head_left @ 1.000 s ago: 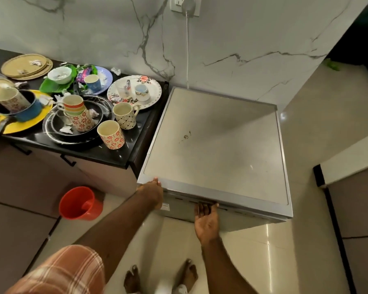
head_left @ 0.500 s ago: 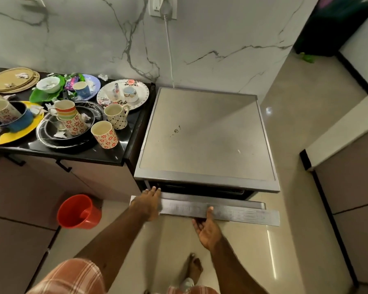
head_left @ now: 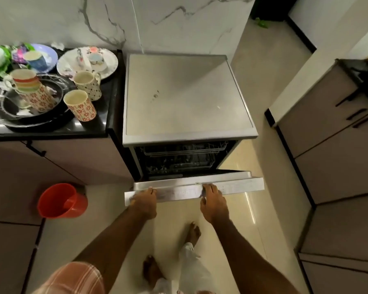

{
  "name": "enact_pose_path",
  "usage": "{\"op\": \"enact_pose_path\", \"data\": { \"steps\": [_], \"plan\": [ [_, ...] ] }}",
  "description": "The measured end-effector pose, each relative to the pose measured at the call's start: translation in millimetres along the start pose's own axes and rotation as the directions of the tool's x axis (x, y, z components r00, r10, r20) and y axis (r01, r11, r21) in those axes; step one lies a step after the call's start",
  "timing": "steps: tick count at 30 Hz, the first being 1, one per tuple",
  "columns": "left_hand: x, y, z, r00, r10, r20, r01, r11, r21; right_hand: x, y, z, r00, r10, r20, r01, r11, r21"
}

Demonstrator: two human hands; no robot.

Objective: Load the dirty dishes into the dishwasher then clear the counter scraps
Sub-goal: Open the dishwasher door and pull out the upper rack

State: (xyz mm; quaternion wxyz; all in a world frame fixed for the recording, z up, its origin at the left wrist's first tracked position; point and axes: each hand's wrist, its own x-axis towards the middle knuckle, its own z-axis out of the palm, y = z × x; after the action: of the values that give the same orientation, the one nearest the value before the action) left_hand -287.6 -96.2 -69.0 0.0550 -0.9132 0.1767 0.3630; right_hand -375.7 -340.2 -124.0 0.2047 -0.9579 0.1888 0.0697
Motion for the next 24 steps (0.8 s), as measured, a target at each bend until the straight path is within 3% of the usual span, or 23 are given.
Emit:
{"op": "enact_pose_path", "data": {
  "steps": [3, 8, 12, 17, 24],
  "plan": [
    [0, 1, 13, 1.000, 0.007, 0.004, -0.007, 1.000, 0.004, -19, 13, 2, 0.997, -0.036, 0.063, 0.045, 0.988, -0.150],
    [-5, 10, 46, 1.000, 0.007, 0.016, -0.008, 0.999, 0.036, -33, 26, 11, 0.994, -0.052, 0.094, 0.071, 0.977, -0.203],
    [-13, 21, 88, 0.998, -0.024, 0.063, 0.026, 0.999, -0.020, -42, 34, 12, 0.977, -0.051, 0.205, 0.090, 0.978, -0.186],
    [-28, 34, 145, 0.993, -0.030, 0.114, 0.033, 0.999, -0.029, -72, 57, 32, 0.954, -0.097, 0.282, 0.197, 0.915, -0.351],
    [-19, 54, 225, 1.000, -0.006, 0.017, 0.006, 1.000, -0.023, -89, 116, 89, 0.883, -0.151, 0.443, 0.292, 0.918, -0.269]
  ]
}}
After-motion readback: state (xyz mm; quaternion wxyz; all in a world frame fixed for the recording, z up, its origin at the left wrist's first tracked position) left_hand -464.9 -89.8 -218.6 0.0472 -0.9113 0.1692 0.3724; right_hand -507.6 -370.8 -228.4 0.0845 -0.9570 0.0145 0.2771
